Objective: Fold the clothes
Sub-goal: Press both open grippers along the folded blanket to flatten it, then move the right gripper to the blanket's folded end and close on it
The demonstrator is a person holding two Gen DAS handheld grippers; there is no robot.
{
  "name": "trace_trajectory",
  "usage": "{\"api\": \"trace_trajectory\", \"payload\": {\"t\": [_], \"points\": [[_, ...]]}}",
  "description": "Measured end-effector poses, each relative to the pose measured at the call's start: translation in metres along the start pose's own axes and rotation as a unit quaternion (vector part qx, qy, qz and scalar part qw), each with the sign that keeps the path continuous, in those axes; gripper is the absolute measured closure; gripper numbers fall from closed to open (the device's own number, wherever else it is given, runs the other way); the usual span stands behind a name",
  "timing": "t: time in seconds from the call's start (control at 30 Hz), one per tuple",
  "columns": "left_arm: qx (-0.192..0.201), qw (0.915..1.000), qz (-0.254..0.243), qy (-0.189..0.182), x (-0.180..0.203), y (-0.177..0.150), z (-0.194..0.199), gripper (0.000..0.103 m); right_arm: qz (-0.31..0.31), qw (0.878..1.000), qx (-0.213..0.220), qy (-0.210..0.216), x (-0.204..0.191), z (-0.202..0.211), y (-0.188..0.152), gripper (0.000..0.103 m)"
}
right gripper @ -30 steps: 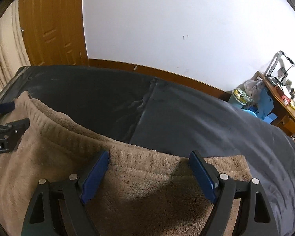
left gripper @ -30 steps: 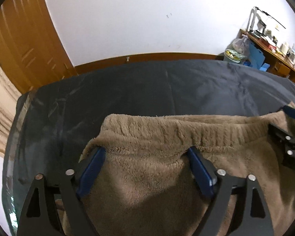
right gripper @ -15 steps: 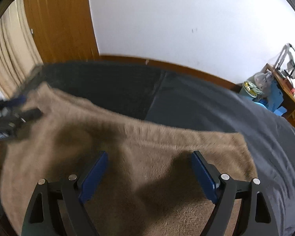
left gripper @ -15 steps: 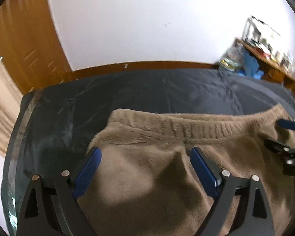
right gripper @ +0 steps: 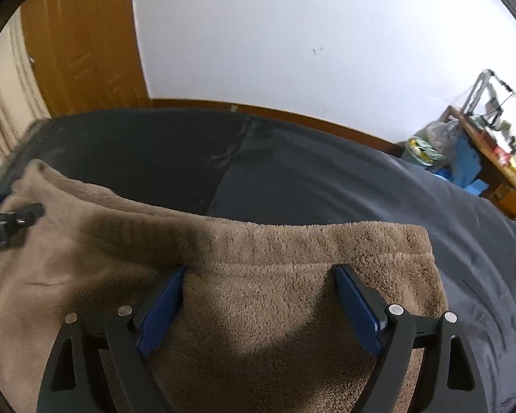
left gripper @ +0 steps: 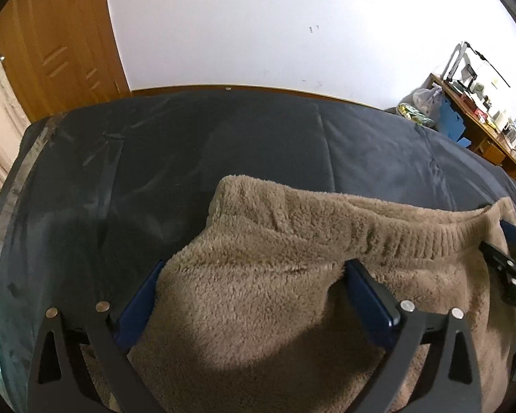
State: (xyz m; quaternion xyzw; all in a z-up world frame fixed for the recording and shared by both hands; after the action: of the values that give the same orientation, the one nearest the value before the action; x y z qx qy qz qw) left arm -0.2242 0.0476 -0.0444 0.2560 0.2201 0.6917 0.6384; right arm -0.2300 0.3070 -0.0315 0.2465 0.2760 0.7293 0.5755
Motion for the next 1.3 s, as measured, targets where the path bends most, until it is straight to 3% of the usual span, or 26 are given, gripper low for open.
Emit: {"api": "trace_trajectory", "payload": {"t": [0.23,0.4,0.47,0.63,0.9,1.1,1.3], "points": [[0.023,0.9987,0.044,-0.007,-0.023,-0.012,0.045,0.001,-0.032,0.998,0.054,0.003,0.035,0.089,-0.027,0.015],[0.036,0.9981,0.034,-0.036,-0.019,-0.039,0.074,0.001,-0.045,0.997,0.050,0.039,0.039,0.123,-0.069,0.015],[0.038,0.9984,0.016,-0.038,-0.013,-0.053,0.080,0.001,-0.032,0.997,0.045,0.051,0.032,0.127,-0.087,0.015],[0.058,0.9977,-0.028,0.024,-0.008,-0.074,0.074,0.001,-0.020,0.998,0.023,0.051,0.029,0.114,-0.123,0.013],[0.048,0.9984,0.005,0.027,-0.014,-0.076,0.079,0.000,-0.030,0.997,0.043,0.055,0.036,0.110,-0.125,0.010],[0.062,0.9978,0.011,0.019,-0.011,-0.083,0.100,0.000,-0.111,0.987,0.092,0.075,0.067,0.161,-0.135,0.010],[0.077,0.9967,0.011,-0.023,0.014,-0.099,0.121,0.000,-0.217,0.971,0.095,0.041,0.133,0.187,-0.173,0.010]]}}
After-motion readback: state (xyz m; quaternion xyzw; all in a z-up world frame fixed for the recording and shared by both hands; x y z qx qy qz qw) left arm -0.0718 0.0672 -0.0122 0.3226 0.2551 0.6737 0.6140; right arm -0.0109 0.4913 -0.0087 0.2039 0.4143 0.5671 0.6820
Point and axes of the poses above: each gripper's, at about its wrist camera, not at the fingertips, and z roughly against the way its jaws point, x to its right, y to its top, the point moved 3 cm from there along -z, roughly the way its jaws point, and after that the axes turned 9 degrees about x, right-handed, at the moved point
